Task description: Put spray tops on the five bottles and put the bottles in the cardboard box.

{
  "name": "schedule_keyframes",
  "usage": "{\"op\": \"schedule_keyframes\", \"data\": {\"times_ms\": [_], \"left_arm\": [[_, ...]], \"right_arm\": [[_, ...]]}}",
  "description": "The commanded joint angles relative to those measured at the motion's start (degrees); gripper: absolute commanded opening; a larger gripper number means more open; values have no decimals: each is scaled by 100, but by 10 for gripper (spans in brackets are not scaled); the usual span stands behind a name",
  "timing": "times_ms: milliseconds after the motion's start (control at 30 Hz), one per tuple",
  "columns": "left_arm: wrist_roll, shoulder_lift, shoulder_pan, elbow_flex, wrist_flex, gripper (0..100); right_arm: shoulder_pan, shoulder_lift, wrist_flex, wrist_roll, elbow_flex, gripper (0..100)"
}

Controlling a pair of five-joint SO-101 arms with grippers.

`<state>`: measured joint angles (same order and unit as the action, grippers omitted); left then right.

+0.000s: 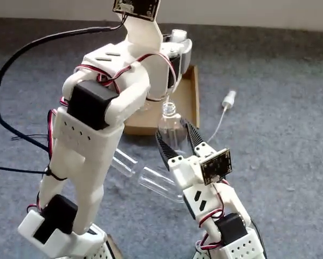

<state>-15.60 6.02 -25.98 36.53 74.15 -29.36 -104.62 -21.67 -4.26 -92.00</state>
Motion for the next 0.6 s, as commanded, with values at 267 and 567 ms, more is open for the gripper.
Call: {"op": "schedule_keyframes", "data": {"times_ms": [267, 567], "left_arm": [[-70, 92, -48, -453, -273, 7], [-62, 330, -365, -497, 826, 8]], "right_arm": [[620, 171, 470, 70, 1525, 4], [1033, 866, 505, 985, 2141, 4]]}}
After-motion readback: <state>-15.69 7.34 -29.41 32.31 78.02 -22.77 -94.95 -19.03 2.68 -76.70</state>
